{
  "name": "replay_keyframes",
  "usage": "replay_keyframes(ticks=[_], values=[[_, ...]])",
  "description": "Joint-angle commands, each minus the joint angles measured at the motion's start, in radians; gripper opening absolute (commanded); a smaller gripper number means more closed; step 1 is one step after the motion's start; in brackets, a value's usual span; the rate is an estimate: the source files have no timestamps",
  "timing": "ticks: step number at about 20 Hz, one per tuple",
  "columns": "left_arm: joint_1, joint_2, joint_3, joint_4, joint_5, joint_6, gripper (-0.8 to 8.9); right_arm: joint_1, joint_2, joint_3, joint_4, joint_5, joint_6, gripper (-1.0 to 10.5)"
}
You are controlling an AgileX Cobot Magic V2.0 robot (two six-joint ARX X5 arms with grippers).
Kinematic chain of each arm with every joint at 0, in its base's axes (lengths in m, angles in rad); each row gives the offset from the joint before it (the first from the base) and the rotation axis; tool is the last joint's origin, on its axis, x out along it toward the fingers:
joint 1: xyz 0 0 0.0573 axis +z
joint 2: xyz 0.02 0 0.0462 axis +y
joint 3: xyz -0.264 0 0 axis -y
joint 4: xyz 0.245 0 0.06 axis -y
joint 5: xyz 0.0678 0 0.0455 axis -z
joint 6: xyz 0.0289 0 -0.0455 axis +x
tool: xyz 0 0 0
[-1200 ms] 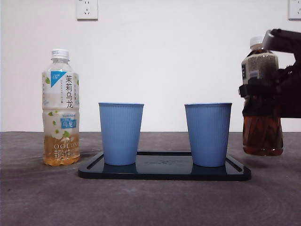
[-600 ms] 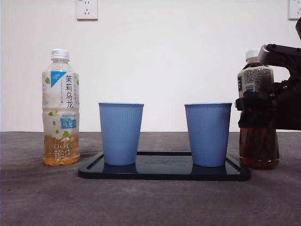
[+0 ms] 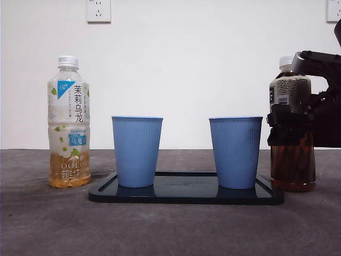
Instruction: Pour the drink into the cup
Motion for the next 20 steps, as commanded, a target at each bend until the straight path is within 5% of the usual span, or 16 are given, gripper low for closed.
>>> replay_keyframes(ticks=[1, 6, 11, 20], values=[[-0.003, 0.004, 0.018, 0.008, -0.004, 0.002, 4.97, 0.005, -0.007, 0.014, -0.016, -0.001, -0.004, 3.8], [-0.003, 0.004, 0.018, 0.011, -0.043, 0.002, 4.97, 0.005, -0.055, 0.015, -0.080, -0.012, -0.003, 3.8], [-0.003, 0.006, 0.018, 0.012, -0.212, 0.002, 5.00, 0.006, -0.182, 0.015, -0.238, -0.033, 0.002, 3.9], [-0.003, 0.034, 0.002, 0.055, -0.401, 0.002, 6.04, 0.025, -0.565, 0.015, -0.768, -0.086, 0.083, 3.9]])
